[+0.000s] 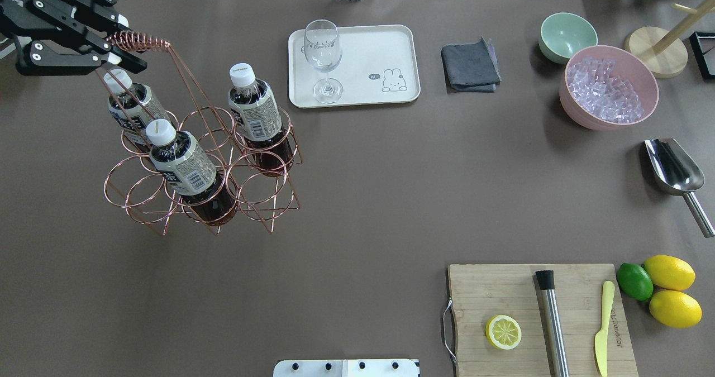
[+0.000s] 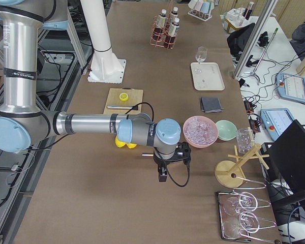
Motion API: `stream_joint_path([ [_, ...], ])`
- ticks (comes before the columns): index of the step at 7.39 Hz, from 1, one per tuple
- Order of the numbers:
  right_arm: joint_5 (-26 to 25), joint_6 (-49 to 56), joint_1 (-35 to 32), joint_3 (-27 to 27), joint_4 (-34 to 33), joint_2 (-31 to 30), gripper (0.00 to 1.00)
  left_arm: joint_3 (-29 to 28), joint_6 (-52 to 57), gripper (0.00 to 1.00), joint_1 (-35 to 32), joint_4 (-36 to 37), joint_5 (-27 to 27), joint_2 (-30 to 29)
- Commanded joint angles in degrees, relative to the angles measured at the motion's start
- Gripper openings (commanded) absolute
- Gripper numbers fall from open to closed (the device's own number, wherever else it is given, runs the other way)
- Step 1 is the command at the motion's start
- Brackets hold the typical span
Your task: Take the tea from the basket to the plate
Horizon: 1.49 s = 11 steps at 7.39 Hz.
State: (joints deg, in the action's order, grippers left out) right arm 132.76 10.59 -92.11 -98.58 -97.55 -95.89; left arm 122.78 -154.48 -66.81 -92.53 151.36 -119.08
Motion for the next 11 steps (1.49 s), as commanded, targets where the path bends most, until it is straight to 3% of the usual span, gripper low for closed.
stream_joint_path([
  [1,0.0,0.0,0.0,0.0,0.1,0.0,0.99,3.9,-3.3,0.00,4.0,-0.7,-1.8,-0.3],
  [2,0.0,0.0,0.0,0.0,0.1,0.1,0.99,3.9,-3.5,0.00,5.4,-0.7,-2.7,-1.1],
  [5,-0.7,0.1,0.0,0.0,0.1,0.3,0.99,2.0,-5.5,0.00,16.5,-0.7,-14.4,-4.6],
  [7,-0.7,0.0,0.0,-0.3,0.1,0.4,0.99,-0.9,-5.5,0.00,21.8,-1.2,-17.7,-7.4],
  [11,-0.7,0.3,0.0,-0.1,0.1,0.5,0.99,-6.3,-9.8,0.00,24.3,-12.8,-18.7,-6.9],
])
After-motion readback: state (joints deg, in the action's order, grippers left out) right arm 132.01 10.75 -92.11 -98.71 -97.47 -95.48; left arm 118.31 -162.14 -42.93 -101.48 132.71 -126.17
